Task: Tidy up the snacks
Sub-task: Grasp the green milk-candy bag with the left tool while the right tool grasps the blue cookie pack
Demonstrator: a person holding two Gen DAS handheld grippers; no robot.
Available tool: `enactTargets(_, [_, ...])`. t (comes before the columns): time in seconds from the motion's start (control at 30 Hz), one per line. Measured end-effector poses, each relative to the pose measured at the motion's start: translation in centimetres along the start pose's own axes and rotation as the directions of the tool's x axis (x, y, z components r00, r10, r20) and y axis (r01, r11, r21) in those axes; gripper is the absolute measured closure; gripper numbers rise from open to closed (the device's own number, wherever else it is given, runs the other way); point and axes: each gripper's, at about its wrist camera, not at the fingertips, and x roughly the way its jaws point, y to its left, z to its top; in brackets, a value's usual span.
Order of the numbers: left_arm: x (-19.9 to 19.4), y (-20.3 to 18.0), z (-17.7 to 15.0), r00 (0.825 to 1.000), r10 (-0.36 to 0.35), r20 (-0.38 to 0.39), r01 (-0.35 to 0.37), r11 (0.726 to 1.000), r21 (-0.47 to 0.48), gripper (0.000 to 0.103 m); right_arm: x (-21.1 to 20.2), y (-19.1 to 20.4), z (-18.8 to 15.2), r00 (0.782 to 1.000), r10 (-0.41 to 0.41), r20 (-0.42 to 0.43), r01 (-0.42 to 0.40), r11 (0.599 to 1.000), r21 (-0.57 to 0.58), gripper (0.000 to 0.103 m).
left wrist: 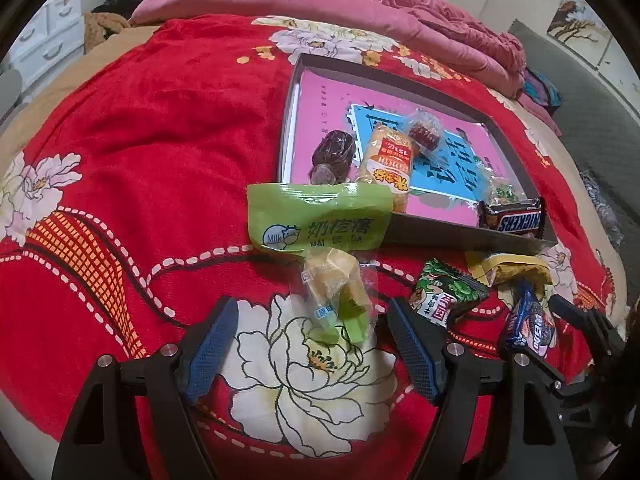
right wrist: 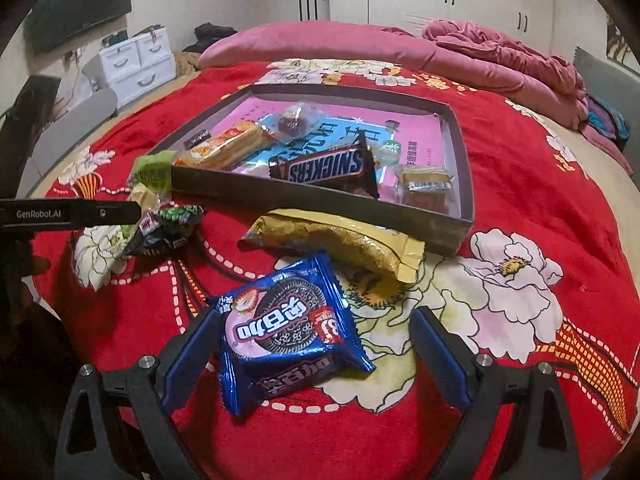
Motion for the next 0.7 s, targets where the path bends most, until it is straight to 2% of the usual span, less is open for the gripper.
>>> enactTargets(0.27, [0.5,-0.1,0.2,1.000,0.007,-0.004,-0.008,1.000,-0.015,0.025,0.7,0.6,0.1,1.000,-0.001,-0.008,0.001,0.999,-0.034,0.009])
enactTargets(0.47, [1.0,0.1,0.6,1.000,0.000,-0.004,0.000,0.999,-0.054,0.025,0.9,1.3,0.1,1.000,0.028,-0.014,-0.029,0.997,-0.067,0.027])
enactTargets(0.53, [1.1,0.1,0.7,1.000,0.002,-0.002,-0.002,0.998,-0.057,0.025,0.9,1.4,0.1,0.999,0.046,-0.009,-0.047,0.996,-0.070,0.038])
enactTargets(0.63, [1.3,0.0,0.8,1.000,0.008,0.001,-0.008,0.999,-0.053,0.025,0.6,1.7,0.2,0.997,0.073,-0.002,-0.073,0.995,-0.072,0.047])
enactTargets(0.7, [1.3,-0.1,0.9,1.000,0.013,0.008,-0.013,0.999,-0.048,0.025,0.4,1.9,0.3,0.997,0.081,0.006,-0.080,0.994,-0.079,0.049])
